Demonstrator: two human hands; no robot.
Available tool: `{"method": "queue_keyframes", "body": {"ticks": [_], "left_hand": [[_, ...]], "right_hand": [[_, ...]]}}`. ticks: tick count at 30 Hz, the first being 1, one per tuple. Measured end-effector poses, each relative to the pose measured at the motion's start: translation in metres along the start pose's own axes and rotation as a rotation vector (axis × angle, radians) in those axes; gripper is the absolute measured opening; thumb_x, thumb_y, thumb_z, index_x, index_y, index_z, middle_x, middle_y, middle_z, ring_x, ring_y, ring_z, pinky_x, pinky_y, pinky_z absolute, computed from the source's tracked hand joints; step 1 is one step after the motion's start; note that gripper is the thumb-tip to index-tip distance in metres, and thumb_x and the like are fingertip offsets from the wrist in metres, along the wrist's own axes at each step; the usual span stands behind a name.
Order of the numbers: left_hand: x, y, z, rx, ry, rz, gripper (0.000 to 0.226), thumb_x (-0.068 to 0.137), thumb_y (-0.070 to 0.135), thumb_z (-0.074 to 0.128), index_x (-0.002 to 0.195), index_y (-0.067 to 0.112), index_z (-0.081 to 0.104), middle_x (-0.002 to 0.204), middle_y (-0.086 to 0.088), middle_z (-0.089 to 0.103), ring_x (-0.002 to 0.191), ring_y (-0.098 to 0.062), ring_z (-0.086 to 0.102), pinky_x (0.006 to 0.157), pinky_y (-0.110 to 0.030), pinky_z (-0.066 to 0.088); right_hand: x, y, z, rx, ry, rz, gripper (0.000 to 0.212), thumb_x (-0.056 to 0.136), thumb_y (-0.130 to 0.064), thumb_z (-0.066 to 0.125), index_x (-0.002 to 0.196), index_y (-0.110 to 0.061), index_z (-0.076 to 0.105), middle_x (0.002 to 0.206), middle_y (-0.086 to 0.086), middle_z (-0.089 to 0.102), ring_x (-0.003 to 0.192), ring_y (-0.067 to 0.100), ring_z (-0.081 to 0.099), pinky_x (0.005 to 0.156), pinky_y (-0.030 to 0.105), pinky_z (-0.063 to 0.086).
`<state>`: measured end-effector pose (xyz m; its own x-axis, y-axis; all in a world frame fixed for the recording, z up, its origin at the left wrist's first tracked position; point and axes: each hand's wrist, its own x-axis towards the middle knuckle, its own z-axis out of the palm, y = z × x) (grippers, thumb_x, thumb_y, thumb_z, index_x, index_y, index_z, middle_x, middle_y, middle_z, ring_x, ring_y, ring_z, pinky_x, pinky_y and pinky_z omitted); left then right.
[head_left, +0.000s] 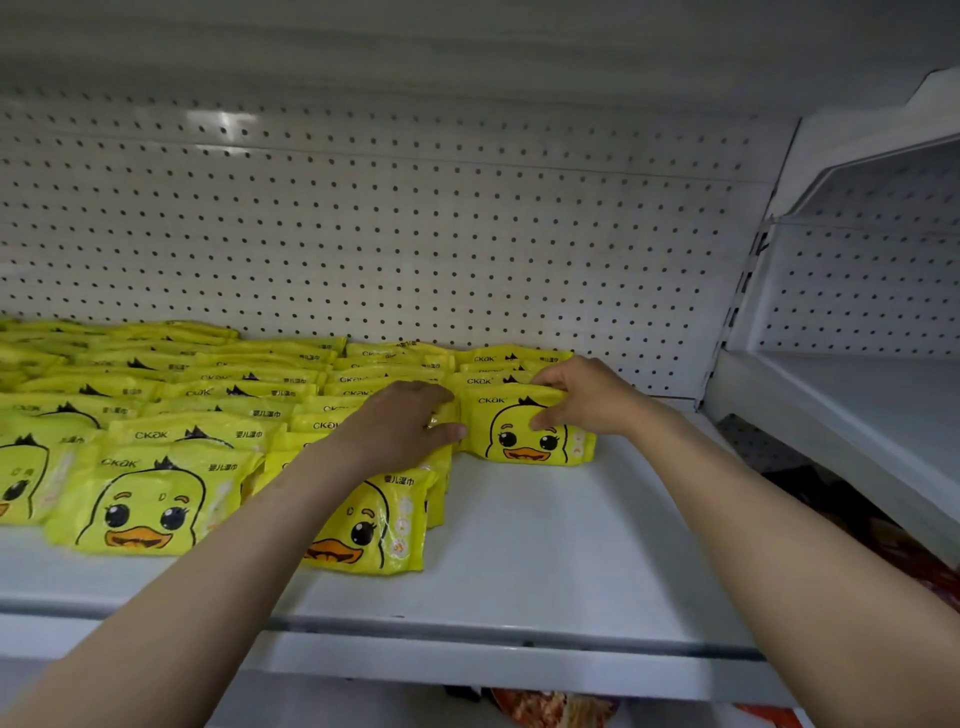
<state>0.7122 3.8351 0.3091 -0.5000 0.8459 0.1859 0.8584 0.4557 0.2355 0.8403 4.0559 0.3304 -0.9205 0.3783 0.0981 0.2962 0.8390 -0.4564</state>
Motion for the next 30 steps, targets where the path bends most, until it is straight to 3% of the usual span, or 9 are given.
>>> {"method": "queue_keyframes", "body": {"ticks": [2, 6, 14, 23, 30], "left_hand": [[0.000, 0.000, 0.001, 0.005, 0.005, 0.002, 0.060, 0.093, 0.053, 0.051, 0.142, 0.020, 0.043, 0.146, -0.003, 0.045, 0.136, -0.023, 0.036, 0.108, -0.035, 0.034], [0.002, -0.002, 0.003, 0.016, 0.011, -0.002, 0.060, 0.093, 0.055, 0.049, 0.142, 0.021, 0.043, 0.145, -0.002, 0.046, 0.135, -0.022, 0.037, 0.108, -0.036, 0.035], [0.004, -0.004, 0.005, 0.042, 0.032, 0.021, 0.058, 0.093, 0.055, 0.048, 0.139, 0.020, 0.046, 0.143, -0.002, 0.048, 0.133, -0.023, 0.040, 0.106, -0.036, 0.036], [0.007, -0.007, 0.005, 0.071, 0.016, 0.034, 0.060, 0.092, 0.060, 0.045, 0.137, 0.021, 0.046, 0.138, -0.004, 0.052, 0.130, -0.026, 0.042, 0.104, -0.040, 0.037], [0.004, -0.003, -0.004, 0.083, -0.052, 0.034, 0.061, 0.094, 0.059, 0.043, 0.138, 0.016, 0.044, 0.139, -0.009, 0.048, 0.132, -0.029, 0.039, 0.104, -0.043, 0.038]], "right_hand": [[0.002, -0.001, 0.004, -0.028, 0.038, 0.003, 0.042, 0.071, -0.029, 0.086, 0.110, -0.030, 0.070, 0.104, -0.006, 0.070, 0.097, 0.015, 0.064, 0.087, 0.036, 0.053], [0.003, -0.003, 0.010, -0.118, 0.121, 0.009, 0.060, 0.072, -0.032, 0.084, 0.127, -0.033, 0.061, 0.122, -0.007, 0.064, 0.110, 0.016, 0.059, 0.093, 0.035, 0.049], [0.002, -0.009, 0.020, -0.273, 0.158, 0.014, 0.062, 0.079, -0.030, 0.077, 0.136, -0.036, 0.051, 0.137, -0.005, 0.052, 0.128, 0.018, 0.042, 0.099, 0.036, 0.041], [-0.007, -0.029, 0.036, -0.416, 0.213, 0.158, 0.057, 0.087, -0.027, 0.063, 0.140, -0.037, 0.045, 0.140, -0.004, 0.050, 0.132, 0.020, 0.039, 0.097, 0.039, 0.043], [-0.022, -0.055, 0.039, -0.509, 0.272, 0.269, 0.058, 0.087, -0.024, 0.062, 0.142, -0.027, 0.043, 0.140, 0.003, 0.051, 0.131, 0.025, 0.041, 0.094, 0.040, 0.046]]}}
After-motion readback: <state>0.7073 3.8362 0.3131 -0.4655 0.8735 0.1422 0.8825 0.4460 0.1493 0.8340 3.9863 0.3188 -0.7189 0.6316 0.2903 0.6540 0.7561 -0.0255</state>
